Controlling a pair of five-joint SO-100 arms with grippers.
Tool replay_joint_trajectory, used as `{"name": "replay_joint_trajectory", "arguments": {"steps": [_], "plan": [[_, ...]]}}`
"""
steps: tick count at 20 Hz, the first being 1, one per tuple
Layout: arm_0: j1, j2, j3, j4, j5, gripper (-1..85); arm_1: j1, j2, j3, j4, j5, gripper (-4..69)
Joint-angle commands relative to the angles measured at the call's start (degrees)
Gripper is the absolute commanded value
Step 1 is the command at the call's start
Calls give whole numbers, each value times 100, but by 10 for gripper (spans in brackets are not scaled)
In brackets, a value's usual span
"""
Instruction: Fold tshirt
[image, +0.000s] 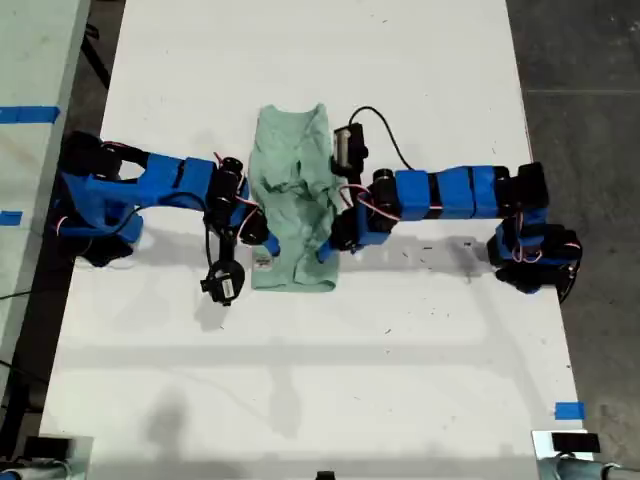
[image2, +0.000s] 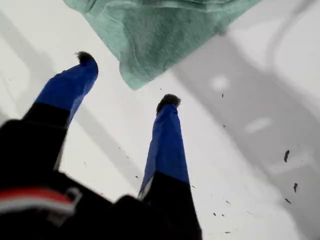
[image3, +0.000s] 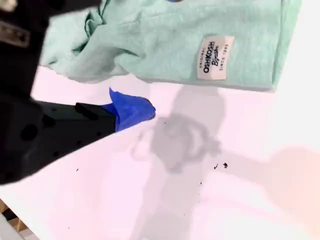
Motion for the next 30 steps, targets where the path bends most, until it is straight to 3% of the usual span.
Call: {"name": "replay_joint_trajectory", "arguments": {"steps": [1,8,9,11,12,14,15,19,24,30], "plan": [[185,-246,-308,-255,-18,294,-123,-387,-668,-220,97,236],[316,-1512,-501,-1090,-97,276,-202,-1872,-1450,-475,185,225],[290,-1714,-571,-1222,-79,251,-202,-2074,-1485,-519,229,211],[193,-2004,-800,-1230,-18,155,-237,-2417,-1547,-571,352,95],[158,-2004,-800,-1257,-18,77,-264,-2496,-1564,-571,396,84],[132,-1960,-800,-1292,-9,1,-316,-2496,-1573,-527,422,30],[132,-1916,-800,-1345,-9,0,-343,-2417,-1573,-510,360,-13],[246,-1582,-905,-1354,97,0,-457,-1942,-1582,-413,229,-18],[940,-1661,-2742,-510,378,0,-1125,-809,-1591,158,-53,-18],[1521,-1046,-2944,-896,475,0,-1731,44,-1661,255,105,-17]]}}
